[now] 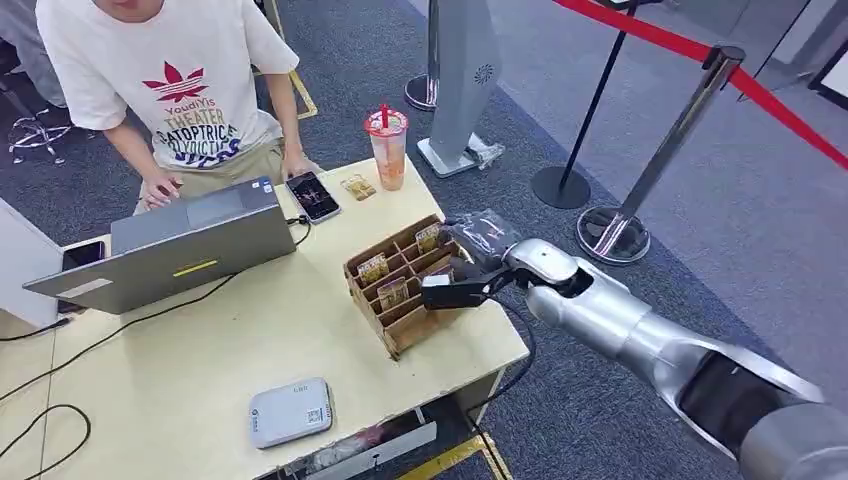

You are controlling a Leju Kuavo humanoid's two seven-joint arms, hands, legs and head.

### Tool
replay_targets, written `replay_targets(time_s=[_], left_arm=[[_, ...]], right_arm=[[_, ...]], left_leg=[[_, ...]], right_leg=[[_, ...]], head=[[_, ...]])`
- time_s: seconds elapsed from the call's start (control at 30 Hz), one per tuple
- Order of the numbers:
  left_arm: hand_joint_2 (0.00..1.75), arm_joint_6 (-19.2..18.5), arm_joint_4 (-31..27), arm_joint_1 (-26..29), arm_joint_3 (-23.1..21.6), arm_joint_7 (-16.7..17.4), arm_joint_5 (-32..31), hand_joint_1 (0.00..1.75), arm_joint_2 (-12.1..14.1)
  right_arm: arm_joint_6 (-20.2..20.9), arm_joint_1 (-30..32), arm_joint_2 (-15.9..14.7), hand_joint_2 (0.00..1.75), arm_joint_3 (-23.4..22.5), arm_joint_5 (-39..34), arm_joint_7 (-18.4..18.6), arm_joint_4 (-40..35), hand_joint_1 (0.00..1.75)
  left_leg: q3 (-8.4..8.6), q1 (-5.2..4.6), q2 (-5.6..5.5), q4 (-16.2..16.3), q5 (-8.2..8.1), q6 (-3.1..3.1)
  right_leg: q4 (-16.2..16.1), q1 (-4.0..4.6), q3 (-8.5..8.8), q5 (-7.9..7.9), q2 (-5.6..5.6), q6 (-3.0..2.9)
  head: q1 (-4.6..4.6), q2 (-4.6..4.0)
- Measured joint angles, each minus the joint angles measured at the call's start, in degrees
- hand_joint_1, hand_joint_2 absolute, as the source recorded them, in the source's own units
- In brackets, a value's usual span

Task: Pass the card to the sensor for recognition and then transmit it.

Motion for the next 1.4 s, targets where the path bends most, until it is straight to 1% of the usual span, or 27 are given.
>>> replay_targets(time_s=[0.37,0.4,0.53,0.6,0.67,0.7,0.9,0.97,1.07,1.17,1.2,1.23,1.3,1.4], left_arm=[[0.00,0.02,0.00,-0.11,0.66,0.00,0.02,0.00,-0.31],[0.00,0.02,0.00,-0.11,0.68,0.00,0.02,0.00,-0.31],[0.00,0.02,0.00,-0.11,0.72,0.00,0.02,0.00,-0.33],[0.00,0.02,0.00,-0.11,0.74,0.00,0.02,0.00,-0.33],[0.00,0.02,0.00,-0.12,0.74,0.00,0.02,0.00,-0.35],[0.00,0.02,0.00,-0.13,0.76,0.00,0.02,0.00,-0.37],[0.00,0.11,-0.02,-0.32,0.76,0.02,0.00,0.00,-0.72],[0.00,0.15,-0.02,-0.36,0.76,0.02,0.00,0.00,-0.81],[0.00,0.31,-0.04,-0.42,0.76,0.02,0.00,0.00,-0.94],[0.00,0.42,-0.26,-0.47,0.76,0.02,0.00,0.00,-1.18],[0.00,0.41,-0.33,-0.51,0.76,0.04,-0.02,0.00,-1.22],[0.00,0.44,-0.41,-0.55,0.76,0.05,-0.06,0.00,-1.31],[0.00,0.46,-0.70,-0.66,0.76,0.13,-0.15,0.00,-1.44],[0.00,0.46,-1.05,-0.72,0.76,0.20,-0.17,0.00,-1.62]], right_arm=[[0.26,0.00,0.00,1.75,-0.04,0.04,-0.07,-0.37,1.20],[0.26,0.00,0.00,1.75,-0.04,0.04,-0.07,-0.37,1.26],[0.26,0.00,-0.02,1.75,-0.04,0.04,-0.09,-0.37,1.15],[0.33,0.00,-0.02,1.75,-0.04,0.06,-0.13,-0.37,1.03],[0.33,0.00,-0.02,1.75,-0.04,0.11,-0.15,-0.37,0.98],[0.33,0.01,0.00,1.75,-0.04,0.13,-0.17,-0.37,0.99],[0.13,0.69,0.35,1.75,0.00,1.42,-0.07,-0.35,0.89],[0.09,1.02,0.57,1.75,0.00,1.97,-0.07,-0.35,0.80],[0.07,1.58,0.81,1.75,0.00,2.10,-0.07,-0.31,0.79],[0.06,2.50,1.18,1.75,-0.04,2.45,-0.07,-0.31,0.80],[0.07,2.82,1.31,1.75,-0.09,2.73,-0.07,-0.33,0.84],[0.06,3.13,1.46,1.75,-0.11,3.13,-0.07,-0.33,0.80],[0.07,3.72,1.68,1.75,-0.24,3.15,-0.07,-0.33,0.82],[0.07,4.50,1.95,1.75,-0.70,3.17,-0.07,-0.35,0.79]], left_leg=[[0.00,0.00,0.00,0.00,0.00,0.00],[0.00,0.00,0.00,0.00,0.00,0.00],[0.00,0.00,0.00,0.00,0.00,0.00],[0.00,0.00,0.00,0.00,0.00,0.00],[0.00,0.00,0.00,0.00,0.00,0.00],[0.00,0.00,0.00,0.00,0.00,0.00],[-0.02,0.00,-0.01,0.00,0.00,0.00],[-0.01,0.00,-0.01,0.00,0.00,0.00],[-0.01,0.00,-0.01,0.00,0.00,0.00],[-0.01,0.00,-0.01,0.00,0.00,0.00],[-0.02,0.00,-0.01,0.00,0.00,0.00],[-0.02,0.00,-0.01,0.00,0.00,0.00],[-0.01,0.00,-0.01,0.00,0.00,0.00],[-0.01,0.00,-0.01,0.00,0.00,0.00]], right_leg=[[0.00,0.00,0.00,0.00,0.00,0.00],[0.00,0.00,0.00,0.00,0.00,0.00],[0.00,0.00,0.00,0.00,0.00,0.00],[0.00,0.00,0.00,0.00,0.00,0.00],[0.00,0.00,0.00,0.00,0.00,0.00],[0.00,0.00,0.00,0.00,0.00,0.00],[0.00,0.00,0.00,0.00,-0.01,0.00],[0.00,0.00,0.00,0.00,-0.01,0.00],[0.00,0.00,0.00,0.00,-0.01,0.00],[0.00,0.00,0.00,0.00,-0.01,0.00],[0.00,0.00,0.00,0.00,-0.01,0.00],[0.00,0.00,0.00,0.00,-0.01,0.00],[0.00,0.00,0.00,0.00,-0.01,0.00],[0.00,0.00,0.00,0.00,-0.01,0.00]], head=[[0.00,0.00],[0.00,0.00],[0.00,0.00],[0.00,0.00],[0.00,0.00],[0.00,0.00],[0.00,0.00],[0.00,0.00],[0.02,0.00],[0.00,0.00],[0.02,0.00],[0.00,0.00],[0.00,0.00],[0.00,0.00]])
